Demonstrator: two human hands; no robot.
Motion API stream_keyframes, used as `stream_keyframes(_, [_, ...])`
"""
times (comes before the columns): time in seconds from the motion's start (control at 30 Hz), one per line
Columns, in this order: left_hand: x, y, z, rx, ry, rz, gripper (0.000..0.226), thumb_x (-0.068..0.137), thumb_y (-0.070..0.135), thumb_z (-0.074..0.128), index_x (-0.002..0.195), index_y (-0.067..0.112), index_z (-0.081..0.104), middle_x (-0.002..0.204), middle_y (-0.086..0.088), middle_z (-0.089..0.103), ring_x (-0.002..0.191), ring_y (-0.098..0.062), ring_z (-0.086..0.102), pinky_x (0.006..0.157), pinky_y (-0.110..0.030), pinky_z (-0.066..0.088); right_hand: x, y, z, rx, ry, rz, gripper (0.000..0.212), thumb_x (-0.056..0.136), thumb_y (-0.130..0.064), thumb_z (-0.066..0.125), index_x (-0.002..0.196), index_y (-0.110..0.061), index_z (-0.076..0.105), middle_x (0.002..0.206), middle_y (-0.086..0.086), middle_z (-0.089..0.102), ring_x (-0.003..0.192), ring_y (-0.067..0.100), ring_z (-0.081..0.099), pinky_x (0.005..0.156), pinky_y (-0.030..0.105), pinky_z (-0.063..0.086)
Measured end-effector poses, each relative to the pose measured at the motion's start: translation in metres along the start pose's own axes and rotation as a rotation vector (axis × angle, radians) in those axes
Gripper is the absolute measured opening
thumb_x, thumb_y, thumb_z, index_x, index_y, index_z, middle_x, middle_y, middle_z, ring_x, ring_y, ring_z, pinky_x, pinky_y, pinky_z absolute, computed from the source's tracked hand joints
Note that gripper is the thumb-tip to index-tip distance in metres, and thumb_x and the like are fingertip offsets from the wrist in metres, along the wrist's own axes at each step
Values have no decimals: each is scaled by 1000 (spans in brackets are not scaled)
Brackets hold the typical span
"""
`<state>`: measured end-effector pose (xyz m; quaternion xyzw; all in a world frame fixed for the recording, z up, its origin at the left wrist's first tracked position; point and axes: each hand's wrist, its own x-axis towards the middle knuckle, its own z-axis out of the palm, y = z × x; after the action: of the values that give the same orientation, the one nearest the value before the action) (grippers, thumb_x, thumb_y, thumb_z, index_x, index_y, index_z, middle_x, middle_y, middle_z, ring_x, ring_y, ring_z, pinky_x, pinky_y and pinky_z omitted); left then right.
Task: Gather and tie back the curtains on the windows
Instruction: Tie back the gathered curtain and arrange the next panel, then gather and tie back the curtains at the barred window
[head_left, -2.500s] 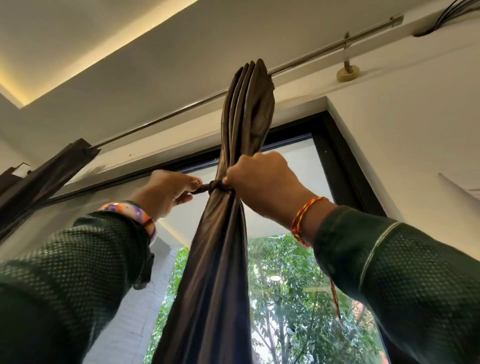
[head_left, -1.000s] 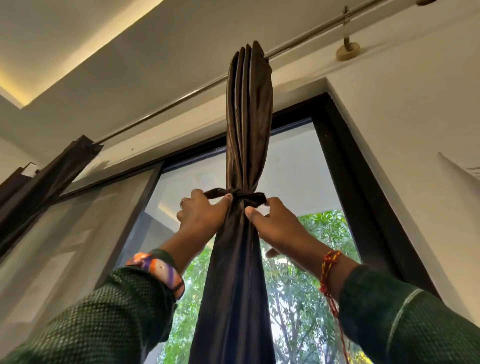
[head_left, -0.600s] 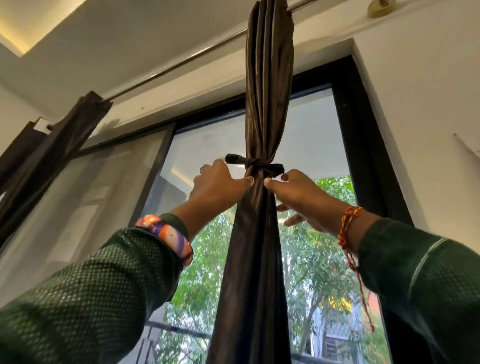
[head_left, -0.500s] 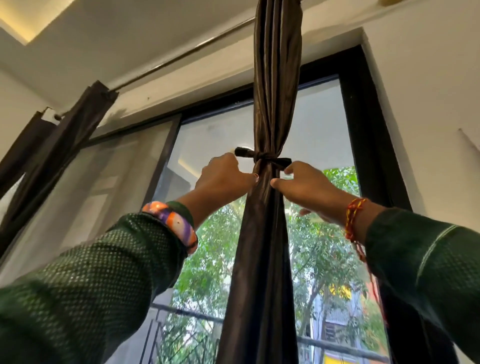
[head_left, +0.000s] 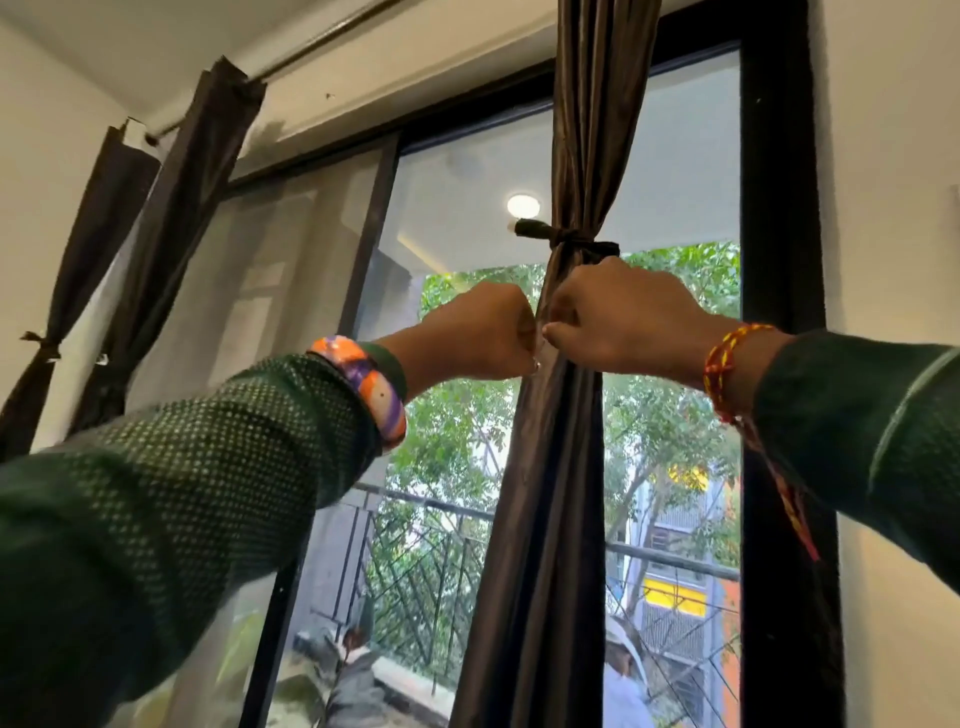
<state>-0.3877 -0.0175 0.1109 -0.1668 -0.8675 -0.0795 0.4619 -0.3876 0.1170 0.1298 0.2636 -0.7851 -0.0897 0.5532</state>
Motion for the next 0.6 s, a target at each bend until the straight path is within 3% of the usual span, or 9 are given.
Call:
stream_keyframes(0.1, [-1,18,-8,110,-162,76,17,78,13,60,62,8,62,58,-2,63,61,-19,61,59,-24,46,-6,6,-17,-11,-44,-39,23,85,-27,55,102,-20,69,109,9,64,100,34,60,71,32,38])
stream_keyframes(0.17, [5,38,-14,90,-291,75,17,79,16,63,63,12,64,44,7,59,48,-6,60,61,-26,53,-15,19,-31,-28,-80,-59,23,84,-28,57,102,-21,69,108,8,64,99,33,60,69,32,38])
stream_keyframes(0.27, [17,78,-17,33,-353,98,13,81,18,64,76,8,70,55,5,63,44,-5,58,56,-25,51,-36,51,-59,-84,-122,-23,23,85,-32,56,103,-22,67,108,6,64,99,31,61,69,32,38])
stream_keyframes(0.37, [33,131,-15,-69,-339,161,12,83,20,64,86,9,70,68,4,68,47,2,61,51,-20,51,-66,94,-89,-181,-151,32,16,85,-30,56,89,-19,67,100,6,65,89,29,61,67,31,37])
stream_keyframes(0.43, [42,179,-10,-143,-307,198,11,83,18,63,86,10,71,73,2,70,49,0,63,49,-18,52,-95,129,-114,-239,-191,74,14,85,-29,56,87,-19,66,98,6,65,86,27,59,68,33,39])
stream_keyframes(0.53, [49,256,-4,-269,-290,257,9,84,17,64,78,12,68,71,0,69,56,-7,65,47,-19,49,-144,181,-155,-324,-250,121,20,87,-31,55,100,-20,66,101,6,64,96,30,60,69,32,38])
stream_keyframes(0.6, [52,313,3,-339,-295,309,11,84,18,64,75,14,66,68,2,67,61,-11,66,49,-20,48,-181,216,-185,-368,-296,166,21,88,-32,55,101,-20,66,92,4,59,94,29,60,68,31,37])
